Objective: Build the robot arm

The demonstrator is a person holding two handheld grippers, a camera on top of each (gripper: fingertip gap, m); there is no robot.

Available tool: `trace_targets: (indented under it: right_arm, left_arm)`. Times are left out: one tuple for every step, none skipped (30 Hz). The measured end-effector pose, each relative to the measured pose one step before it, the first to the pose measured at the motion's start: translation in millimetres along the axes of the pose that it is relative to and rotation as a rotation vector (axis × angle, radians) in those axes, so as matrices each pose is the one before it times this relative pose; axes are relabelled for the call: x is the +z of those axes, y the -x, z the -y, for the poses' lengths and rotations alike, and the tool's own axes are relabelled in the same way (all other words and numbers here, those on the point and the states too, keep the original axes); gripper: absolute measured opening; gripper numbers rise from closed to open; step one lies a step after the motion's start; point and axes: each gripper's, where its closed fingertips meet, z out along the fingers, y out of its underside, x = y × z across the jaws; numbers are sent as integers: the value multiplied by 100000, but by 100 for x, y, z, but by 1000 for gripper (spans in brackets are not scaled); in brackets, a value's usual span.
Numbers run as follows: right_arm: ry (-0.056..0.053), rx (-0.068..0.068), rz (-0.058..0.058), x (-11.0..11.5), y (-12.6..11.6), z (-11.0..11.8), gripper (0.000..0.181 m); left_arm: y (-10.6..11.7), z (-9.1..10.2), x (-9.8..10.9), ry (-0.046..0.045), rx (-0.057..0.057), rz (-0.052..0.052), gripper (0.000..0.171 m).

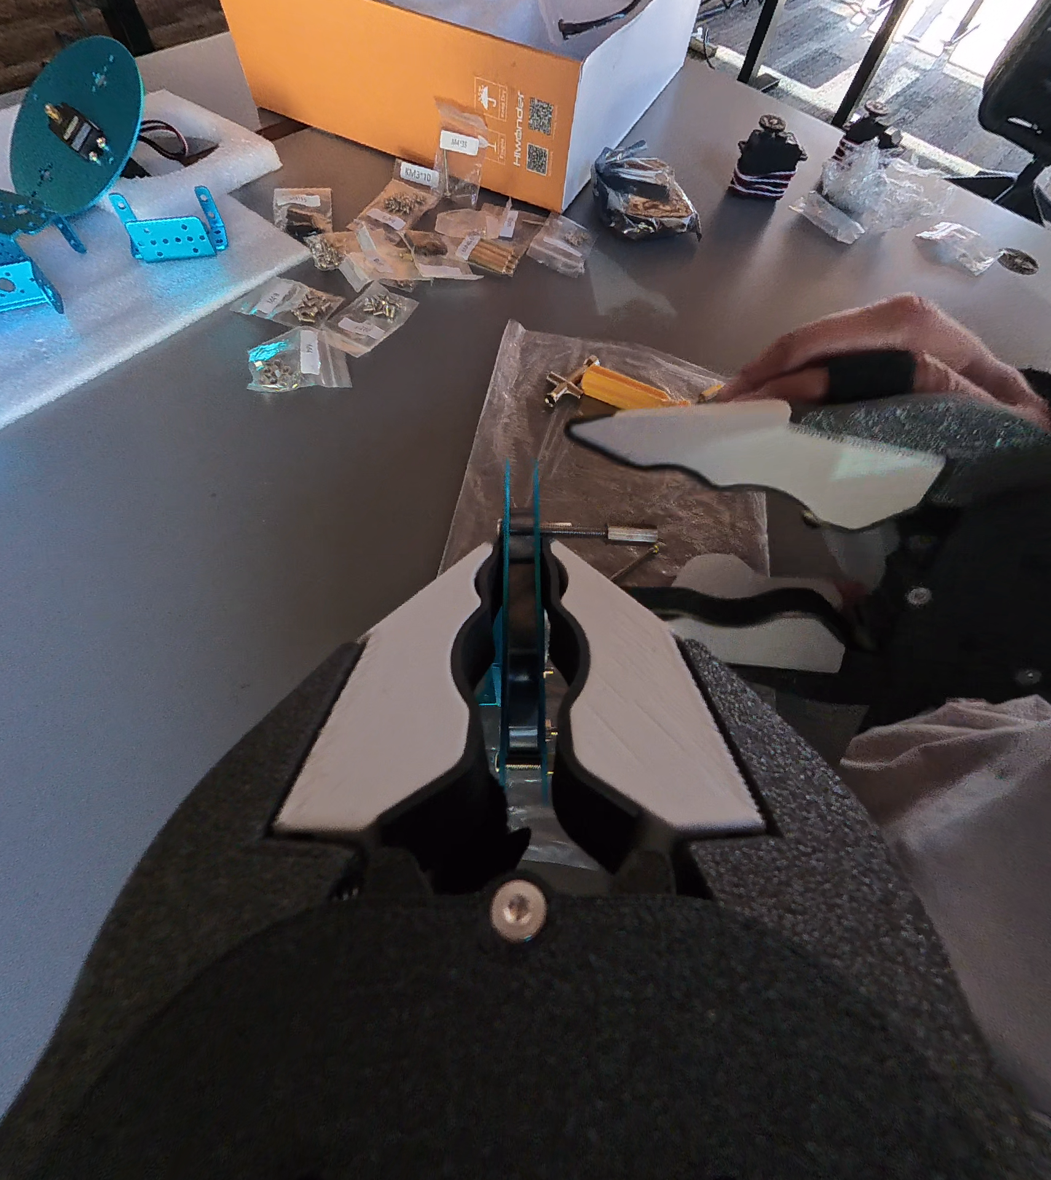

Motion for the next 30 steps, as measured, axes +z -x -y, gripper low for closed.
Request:
trace_targets:
  right_arm:
    - [-1682,-560,-1548,-275,-349,490,62]
    - [-3669,169,-136,-508,2,1180,60]
    - [-4042,944,1480,-525,385,1279,59]
    - [-1965,23,1627,-263,602,661,57]
    - [801,-1580,209,113,528,-287,63]
    - [2128,-2954,-2779,273,-103,-938,64]
    - [3987,-410,-339,374,-174,-1275,59]
    - [5503,3386,2328,509,1,-1356,65]
    - [1952,1451,32,196,-280,-567,65]
    - [-2627,-1173,-1993,-344,-388,579,63]
    - [-4699,-630,-463,-598,-10,1331,61]
    - [-4521,236,1436,-574,422,1415,60]
    - [-2507,-873,1322,-321,563,865,60]
    - [1032,-2454,-1310,62,161,-169,64]
    - [1777,-2204,-1690,253,-124,-817,65]
    - [3165,938,181,345,-160,-1211,60]
    - [5386,2816,1617,503,-106,-1445,65]
    - [3012,727,-477,258,-378,-721,67]
    - [-2401,-563,-2168,-320,-509,594,65]
    - [-5382,721,-107,-671,-93,1542,61]
    - [-5159,1434,1805,-643,357,1640,59]
    - [-2575,-185,1687,-317,580,947,58]
    - [1019,-2336,176,133,439,-209,61]
    - [1820,-2704,-2815,341,-141,-895,64]
    - [3398,-373,-554,357,-173,-1241,62]
    - [5245,3230,2415,473,-1,-1315,63]
    - [2244,2096,671,218,-255,-525,66]
    - [-2681,-529,-1754,-301,-409,660,64]
    - [-4844,-317,-221,-562,-24,1443,62]
    - [-4574,577,1683,-535,418,1502,61]
  left_arm:
    - [33,0,-11,-12,-174,-27,9]
    - [34,-4,4,131,-99,-64,9]
    - [62,17,12,70,-29,173,9]
    - [22,5,12,48,-19,18,9]
    - [0,-5,6,-22,-76,-42,9]
    - [-12,11,13,-195,-14,202,9]
    - [-59,-9,-3,-9,209,-25,9]
    - [-109,-12,-19,178,225,-456,9]
    - [5,-6,-4,-97,36,83,9]
    - [39,-11,-12,-42,-139,59,9]
    - [51,-6,-16,181,-261,-137,9]
    - [81,4,7,75,-79,192,9]
    - [41,5,4,22,-109,59,9]
    - [-4,0,-2,10,-153,-92,9]
    - [41,15,12,-213,-14,367,9]
    - [-61,7,15,-41,71,-118,9]
    - [-125,-18,-4,183,311,-473,9]
    - [-12,0,16,-88,279,191,9]
    - [7,9,10,-25,27,34,9]
    - [7,-1,9,241,-68,-202,9]
    - [54,19,18,181,117,262,9]
    - [35,9,15,18,-1,178,9]
    - [-3,14,5,-91,-241,-45,9]
    - [37,13,23,-265,-38,487,9]
    - [-55,4,10,-65,202,76,9]
    - [-127,-15,-20,196,224,-510,9]
    - [-33,-4,-2,-113,-9,-92,9]
    - [38,1,-9,-175,-65,229,9]
    - [5,-5,-10,151,-132,-175,9]
    - [63,-4,3,135,-92,63,9]
